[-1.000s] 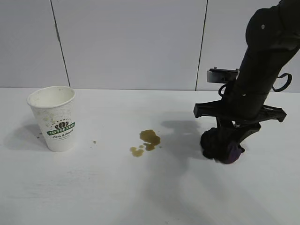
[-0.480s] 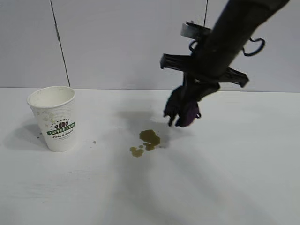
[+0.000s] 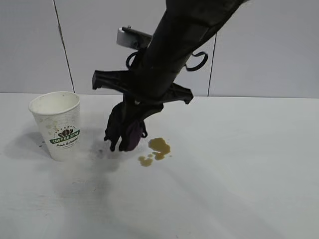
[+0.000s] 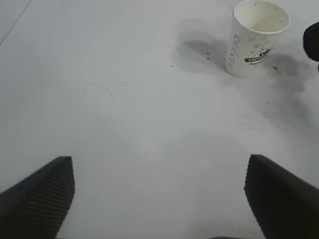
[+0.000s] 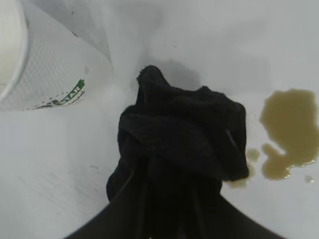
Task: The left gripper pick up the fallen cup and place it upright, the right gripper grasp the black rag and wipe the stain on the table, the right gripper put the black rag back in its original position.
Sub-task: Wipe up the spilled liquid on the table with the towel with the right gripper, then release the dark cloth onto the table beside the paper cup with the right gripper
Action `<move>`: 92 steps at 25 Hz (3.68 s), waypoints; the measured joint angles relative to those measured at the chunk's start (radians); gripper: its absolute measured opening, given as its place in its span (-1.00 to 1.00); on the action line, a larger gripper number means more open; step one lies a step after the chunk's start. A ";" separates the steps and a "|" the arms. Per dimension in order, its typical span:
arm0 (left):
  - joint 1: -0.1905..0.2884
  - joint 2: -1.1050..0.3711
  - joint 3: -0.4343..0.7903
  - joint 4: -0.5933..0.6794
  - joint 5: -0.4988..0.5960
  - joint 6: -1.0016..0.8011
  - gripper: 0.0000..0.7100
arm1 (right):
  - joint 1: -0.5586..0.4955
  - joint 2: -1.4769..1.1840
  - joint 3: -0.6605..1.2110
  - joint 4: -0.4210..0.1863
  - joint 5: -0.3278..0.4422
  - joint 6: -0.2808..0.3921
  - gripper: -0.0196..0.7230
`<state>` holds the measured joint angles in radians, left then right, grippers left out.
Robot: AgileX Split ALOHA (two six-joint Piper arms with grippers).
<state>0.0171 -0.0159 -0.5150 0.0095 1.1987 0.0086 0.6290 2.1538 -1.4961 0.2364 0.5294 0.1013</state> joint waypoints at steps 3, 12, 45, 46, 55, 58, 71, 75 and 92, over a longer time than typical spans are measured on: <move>0.000 0.000 0.000 0.000 0.000 0.000 0.87 | -0.003 0.015 -0.001 -0.033 -0.005 0.003 -0.67; 0.000 0.000 0.000 0.000 0.000 0.000 0.87 | -0.113 0.025 -0.008 -0.259 0.092 0.120 -0.67; 0.000 0.000 0.000 0.000 0.000 -0.001 0.87 | -0.193 0.110 -0.093 -0.139 -0.022 0.032 -0.67; 0.000 0.000 0.000 0.000 0.000 -0.001 0.87 | -0.212 0.106 -0.093 -0.154 0.003 0.032 -0.67; 0.000 0.000 0.000 0.000 0.000 -0.001 0.87 | -0.355 0.063 -0.094 -0.259 0.307 -0.050 -0.67; 0.000 0.000 0.000 0.000 0.000 -0.001 0.87 | -0.355 0.061 -0.094 -0.193 0.400 -0.149 -0.67; 0.000 0.000 0.000 0.001 0.000 -0.001 0.87 | -0.169 0.073 -0.092 0.153 0.414 -0.338 -0.67; 0.000 0.000 0.000 0.001 0.000 -0.001 0.87 | -0.169 0.049 -0.090 -0.020 0.414 -0.222 -0.67; 0.000 0.000 0.000 0.001 0.000 -0.001 0.87 | -0.175 -0.015 -0.088 -0.292 0.390 0.012 0.24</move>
<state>0.0171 -0.0159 -0.5150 0.0103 1.1987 0.0078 0.4541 2.1391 -1.5845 -0.0559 0.9194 0.1131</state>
